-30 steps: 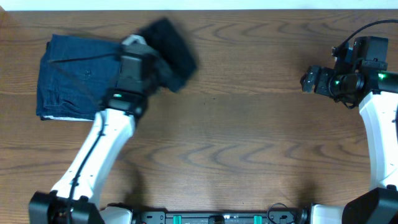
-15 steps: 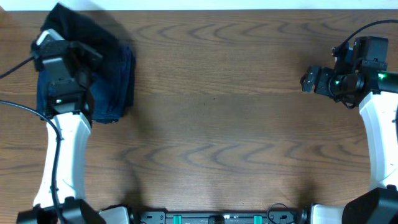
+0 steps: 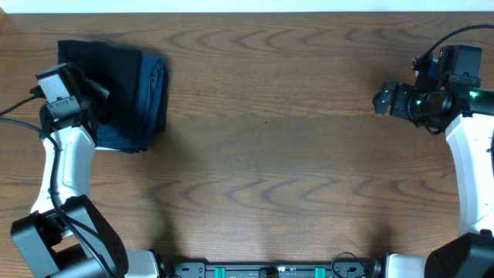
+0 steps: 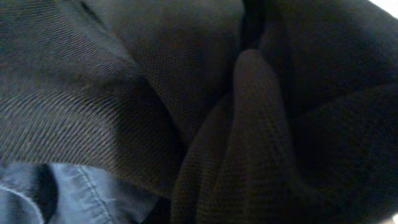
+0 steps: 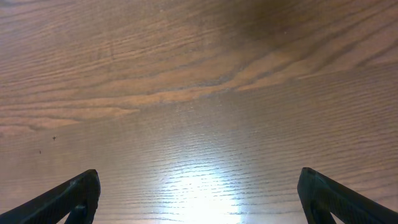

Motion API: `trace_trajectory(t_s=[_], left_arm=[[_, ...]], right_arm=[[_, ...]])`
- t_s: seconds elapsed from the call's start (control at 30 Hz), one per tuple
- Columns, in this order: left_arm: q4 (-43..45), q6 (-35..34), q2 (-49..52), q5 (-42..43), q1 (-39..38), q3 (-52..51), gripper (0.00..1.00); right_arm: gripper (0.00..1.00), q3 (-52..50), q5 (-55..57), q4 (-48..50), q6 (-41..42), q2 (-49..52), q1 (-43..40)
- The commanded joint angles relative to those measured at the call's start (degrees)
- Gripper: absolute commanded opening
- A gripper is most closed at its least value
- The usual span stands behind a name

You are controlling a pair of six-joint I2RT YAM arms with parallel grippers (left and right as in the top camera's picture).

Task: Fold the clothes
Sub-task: 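Lower the bundle onto the jeans, open the left gripper, and press it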

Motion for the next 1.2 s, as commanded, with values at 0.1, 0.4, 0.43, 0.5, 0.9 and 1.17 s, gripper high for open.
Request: trace_trajectory(t_s=[0.1, 0.4, 0.43, 0.5, 0.9, 1.17], left_arm=[[-3.0, 0.9, -0.7, 0.3, 1.1, 1.9, 0.81], [-5.6, 0.7, -12.6, 4.1, 2.1, 1.9, 0.99], [-6.4, 0.7, -14.2, 4.1, 2.1, 1.9, 0.95], [-8.5, 0.7, -17.3, 4.1, 2.1, 1.9, 0.72], [-12.2, 1.4, -8.1, 14.6, 0.6, 0.7, 0.11], [-14.2, 4.0, 1.9, 15.3, 1.5, 0.7, 0.06]], right_arm=[[0.99, -0.1, 0.3, 0.0, 0.0, 0.0, -0.3], [0.99, -0.1, 0.3, 0.0, 0.0, 0.0, -0.3], [0.99, -0.1, 0.3, 0.0, 0.0, 0.0, -0.3], [0.99, -0.1, 0.3, 0.0, 0.0, 0.0, -0.3], [0.99, -0.1, 0.3, 0.0, 0.0, 0.0, -0.3], [0.99, -0.1, 0.3, 0.0, 0.0, 0.0, -0.3]])
